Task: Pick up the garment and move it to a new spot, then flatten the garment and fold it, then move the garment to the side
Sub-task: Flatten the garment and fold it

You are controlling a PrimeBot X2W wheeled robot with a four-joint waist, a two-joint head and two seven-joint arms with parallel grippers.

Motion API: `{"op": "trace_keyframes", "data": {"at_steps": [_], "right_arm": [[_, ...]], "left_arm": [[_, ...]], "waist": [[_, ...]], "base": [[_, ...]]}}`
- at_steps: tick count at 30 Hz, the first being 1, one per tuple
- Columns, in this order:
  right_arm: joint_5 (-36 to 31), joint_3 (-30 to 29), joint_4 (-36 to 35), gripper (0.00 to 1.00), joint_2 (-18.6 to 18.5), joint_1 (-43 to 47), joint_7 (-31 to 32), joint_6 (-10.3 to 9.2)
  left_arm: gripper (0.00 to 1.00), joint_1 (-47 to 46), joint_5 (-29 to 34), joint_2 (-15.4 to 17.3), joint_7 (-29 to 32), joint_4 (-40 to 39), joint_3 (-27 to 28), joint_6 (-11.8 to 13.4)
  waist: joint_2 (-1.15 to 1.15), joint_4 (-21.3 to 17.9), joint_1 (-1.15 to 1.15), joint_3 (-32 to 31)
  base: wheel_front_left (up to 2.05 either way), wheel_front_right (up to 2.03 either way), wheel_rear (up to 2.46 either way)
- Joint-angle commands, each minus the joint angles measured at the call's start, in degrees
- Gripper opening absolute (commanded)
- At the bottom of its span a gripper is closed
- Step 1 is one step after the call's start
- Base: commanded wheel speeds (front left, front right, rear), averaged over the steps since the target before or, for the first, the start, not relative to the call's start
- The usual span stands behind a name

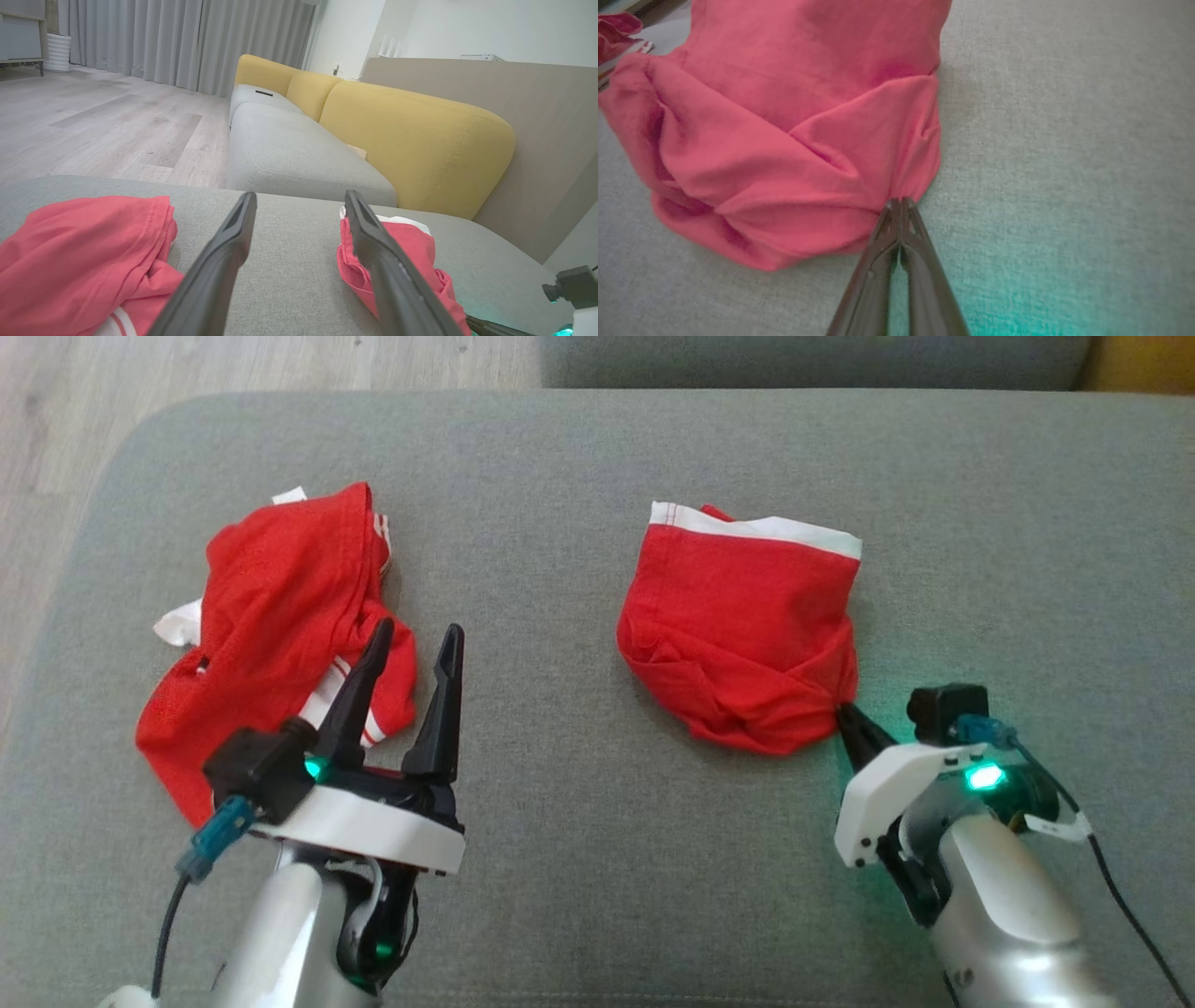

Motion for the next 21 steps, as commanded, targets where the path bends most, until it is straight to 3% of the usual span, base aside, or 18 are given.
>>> {"op": "trace_keyframes", "data": {"at_steps": [1,7,12,21], "right_arm": [[-0.35,1.29,-1.31,0.00,0.34,1.49,0.84,0.39],[-1.14,0.37,-9.71,0.00,0.10,2.41,-2.82,0.39],[0.19,2.89,-15.40,0.00,0.22,1.47,-4.66,0.39],[3.81,10.85,-9.14,0.00,0.31,-1.58,-0.66,0.39]], "left_arm": [[1.00,-0.88,0.08,0.53,-0.31,-1.71,1.88,0.26],[1.00,-0.12,-0.30,0.53,-0.31,-1.35,1.62,0.34],[1.00,-0.39,-0.60,0.53,-0.31,-1.44,1.17,0.47],[1.00,-0.76,-0.72,0.53,-0.31,-0.99,0.50,0.36]], "waist": [[0.00,-0.19,0.00,-0.43],[0.00,0.39,0.00,-1.40],[0.00,2.24,0.00,-1.20],[0.00,5.60,0.00,-0.58]], "base": [[0.00,0.00,0.00],[0.00,0.00,0.00],[0.00,0.00,0.00],[0.00,0.00,0.00]]}}
